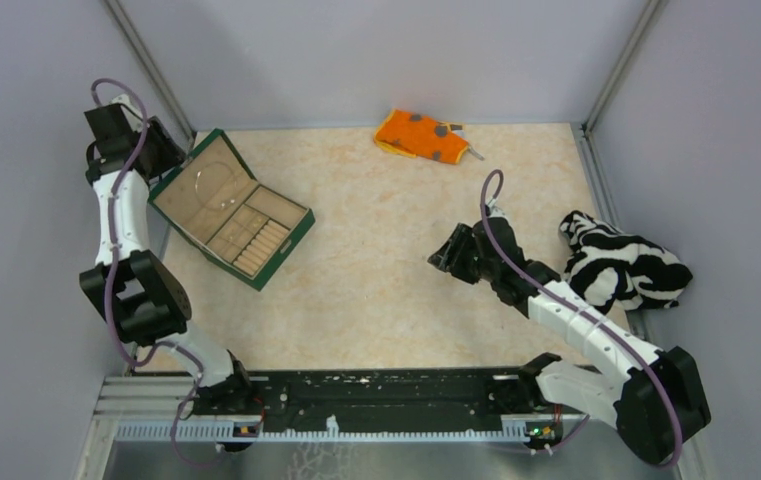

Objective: Organize the mixed jewelry

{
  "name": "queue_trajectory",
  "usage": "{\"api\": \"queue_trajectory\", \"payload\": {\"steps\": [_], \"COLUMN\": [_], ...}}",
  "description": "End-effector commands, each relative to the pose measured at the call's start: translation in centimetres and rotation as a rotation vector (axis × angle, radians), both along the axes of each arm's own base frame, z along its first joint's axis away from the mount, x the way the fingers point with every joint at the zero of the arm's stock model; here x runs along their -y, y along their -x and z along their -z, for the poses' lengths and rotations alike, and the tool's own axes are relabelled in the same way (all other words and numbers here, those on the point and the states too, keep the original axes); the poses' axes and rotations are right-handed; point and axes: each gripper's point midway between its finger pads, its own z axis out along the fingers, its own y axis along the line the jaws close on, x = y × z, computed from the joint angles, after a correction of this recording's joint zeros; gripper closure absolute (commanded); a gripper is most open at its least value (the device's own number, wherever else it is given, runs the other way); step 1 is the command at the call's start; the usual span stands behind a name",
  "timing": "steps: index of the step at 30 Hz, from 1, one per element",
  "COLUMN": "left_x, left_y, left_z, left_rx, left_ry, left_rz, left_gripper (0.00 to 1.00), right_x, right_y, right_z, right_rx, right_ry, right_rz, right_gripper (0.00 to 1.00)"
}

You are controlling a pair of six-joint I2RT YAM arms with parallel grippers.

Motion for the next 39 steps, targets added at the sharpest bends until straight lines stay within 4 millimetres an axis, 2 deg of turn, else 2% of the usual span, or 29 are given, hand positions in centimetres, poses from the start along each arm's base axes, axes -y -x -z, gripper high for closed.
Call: {"api": "queue_trajectory", "payload": {"steps": [1,3,7,11,13,18,22,28,31,34,37,39], "left_x": [-1.4,-1.9,-3.2,-3.4,-2.8,1.2,3.0,7.7,8.5,8.6,12.3,14.5], "left_y": [0.6,0.6,0.8,1.7,2.7,5.2,7.9,11.5,12.6,12.0,10.5,9.7], "left_z": [-1.6,-1.2,0.5,3.2,5.1,6.3,6.8,8.3,8.7,7.6,7.3,7.5], "left_rx": [0.023,0.034,0.019,-0.028,-0.055,-0.036,-0.032,-0.021,-0.049,-0.062,-0.132,-0.152], "left_ry": [0.007,0.047,0.096,0.087,0.099,0.207,0.227,0.401,0.389,0.228,0.005,-0.039], "left_rz": [-0.021,-0.032,-0.07,-0.085,-0.079,0.018,0.032,0.089,0.107,0.119,0.196,0.236], "left_gripper": [0.43,0.43,0.43,0.43,0.43,0.44,0.44,0.47,0.49,0.49,0.48,0.47], "right_x": [-0.2,-0.3,-0.4,-0.3,-0.2,-0.2,-0.1,-0.2,-0.4,-0.7,-1.0,-1.1], "right_y": [-0.5,-0.6,-0.7,-0.7,-0.6,-0.6,-0.7,-0.7,-0.9,-1.1,-1.3,-1.5], "right_z": [-1.4,-1.5,-1.7,-1.7,-1.6,-1.4,-1.5,-1.2,-1.1,-1.2,-1.3,-1.5], "right_rx": [0.062,0.067,0.071,0.072,0.072,0.067,0.066,0.06,0.058,0.056,0.056,0.059], "right_ry": [-0.033,-0.034,-0.024,-0.022,-0.019,-0.008,0.004,0.004,0.001,-0.004,-0.008,-0.012], "right_rz": [-0.008,-0.016,-0.025,-0.022,-0.021,-0.026,-0.029,-0.029,-0.031,-0.04,-0.045,-0.047], "right_gripper": [0.61,0.64,0.65,0.65,0.65,0.65,0.65,0.65,0.65,0.65,0.66,0.66]}}
